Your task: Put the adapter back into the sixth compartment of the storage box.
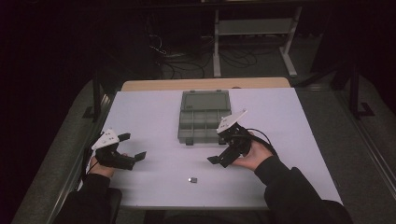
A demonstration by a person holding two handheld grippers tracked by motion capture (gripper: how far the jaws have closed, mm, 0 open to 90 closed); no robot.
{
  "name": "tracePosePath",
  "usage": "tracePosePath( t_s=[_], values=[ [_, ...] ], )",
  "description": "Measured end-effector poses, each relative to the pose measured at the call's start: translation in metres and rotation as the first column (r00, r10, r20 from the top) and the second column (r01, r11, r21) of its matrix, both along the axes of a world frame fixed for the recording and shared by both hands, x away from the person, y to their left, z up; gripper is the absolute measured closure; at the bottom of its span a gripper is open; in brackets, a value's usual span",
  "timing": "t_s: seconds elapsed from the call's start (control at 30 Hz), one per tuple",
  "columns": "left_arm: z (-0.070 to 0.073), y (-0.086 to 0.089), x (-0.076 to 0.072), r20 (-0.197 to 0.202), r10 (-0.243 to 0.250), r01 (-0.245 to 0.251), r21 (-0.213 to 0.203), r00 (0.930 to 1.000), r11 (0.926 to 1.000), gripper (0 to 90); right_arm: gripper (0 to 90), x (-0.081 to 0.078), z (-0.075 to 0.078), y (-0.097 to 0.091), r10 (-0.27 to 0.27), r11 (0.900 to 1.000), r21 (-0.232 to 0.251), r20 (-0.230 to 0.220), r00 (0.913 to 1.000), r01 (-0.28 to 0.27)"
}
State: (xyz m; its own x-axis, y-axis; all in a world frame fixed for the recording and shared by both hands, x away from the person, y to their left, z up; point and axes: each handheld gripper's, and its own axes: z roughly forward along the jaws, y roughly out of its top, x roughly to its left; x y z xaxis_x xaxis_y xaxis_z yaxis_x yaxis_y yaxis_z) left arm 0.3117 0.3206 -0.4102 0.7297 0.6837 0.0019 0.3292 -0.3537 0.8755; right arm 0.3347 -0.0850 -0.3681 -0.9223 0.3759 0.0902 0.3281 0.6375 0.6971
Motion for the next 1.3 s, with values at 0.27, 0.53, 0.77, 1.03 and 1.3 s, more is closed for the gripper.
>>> tracePosePath(
  t_s=[0.27,0.53,0.77,1.03,1.3],
  values=[
    [0.0,0.0,0.0,0.0,0.0,0.0,-0.001,1.0,1.0,0.0,0.0,0.001,-0.002,0.01,0.024,0.9996,-0.015,-0.011,0.9997,-0.024],
    [0.0,0.0,0.0,0.001,0.001,-0.001,0.0,1.0,1.0,0.0,0.0,0.002,-0.006,0.018,0.05,0.9984,-0.027,-0.024,0.9985,-0.051],
    [0.0,0.0,0.0,0.001,-0.001,0.001,0.0,1.0,1.0,0.0,0.0,0.001,-0.007,0.026,0.067,0.9971,-0.035,-0.037,0.9971,-0.068],
    [0.0,0.0,0.0,0.0,-0.002,0.002,-0.001,1.0,1.0,0.0,0.0,0.001,-0.011,0.033,0.082,0.9955,-0.044,-0.048,0.9954,-0.084],
    [0.0,0.0,0.0,0.001,-0.003,0.003,-0.001,1.0,1.0,0.0,0.0,0.001,-0.017,0.04,0.102,0.9927,-0.059,-0.057,0.9932,-0.105]
  ],
)
